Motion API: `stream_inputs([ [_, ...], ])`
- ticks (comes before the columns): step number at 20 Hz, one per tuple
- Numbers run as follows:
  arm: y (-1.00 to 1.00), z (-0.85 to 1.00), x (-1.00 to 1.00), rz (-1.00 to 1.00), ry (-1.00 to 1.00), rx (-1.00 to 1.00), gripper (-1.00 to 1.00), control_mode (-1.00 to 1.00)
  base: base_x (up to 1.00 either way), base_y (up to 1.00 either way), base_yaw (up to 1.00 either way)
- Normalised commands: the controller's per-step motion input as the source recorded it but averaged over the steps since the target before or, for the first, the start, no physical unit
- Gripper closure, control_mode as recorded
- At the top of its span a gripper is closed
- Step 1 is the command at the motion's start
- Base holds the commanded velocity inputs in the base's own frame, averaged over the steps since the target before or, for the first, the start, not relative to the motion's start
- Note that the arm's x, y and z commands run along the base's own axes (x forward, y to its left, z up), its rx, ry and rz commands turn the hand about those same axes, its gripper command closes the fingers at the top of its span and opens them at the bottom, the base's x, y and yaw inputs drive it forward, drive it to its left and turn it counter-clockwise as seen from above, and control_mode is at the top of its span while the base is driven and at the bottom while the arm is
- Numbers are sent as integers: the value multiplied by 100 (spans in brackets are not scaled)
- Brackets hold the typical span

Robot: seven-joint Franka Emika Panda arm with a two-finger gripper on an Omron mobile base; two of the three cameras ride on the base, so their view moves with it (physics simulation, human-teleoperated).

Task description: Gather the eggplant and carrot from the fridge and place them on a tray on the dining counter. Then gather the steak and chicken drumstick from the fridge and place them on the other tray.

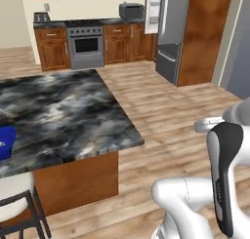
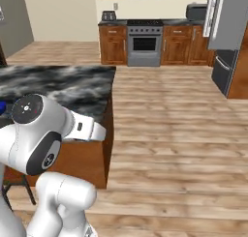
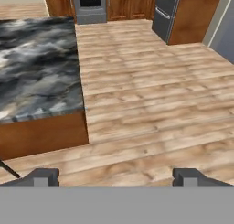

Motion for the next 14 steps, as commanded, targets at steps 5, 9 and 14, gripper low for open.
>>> stream_inputs([
  [5,0,0,0,0,0,0,-100,100,95,-97,0],
  [9,0,0,0,0,0,0,-100,100,100,-92,0],
  [14,0,0,0,0,0,0,-100,100,100,-75,0],
])
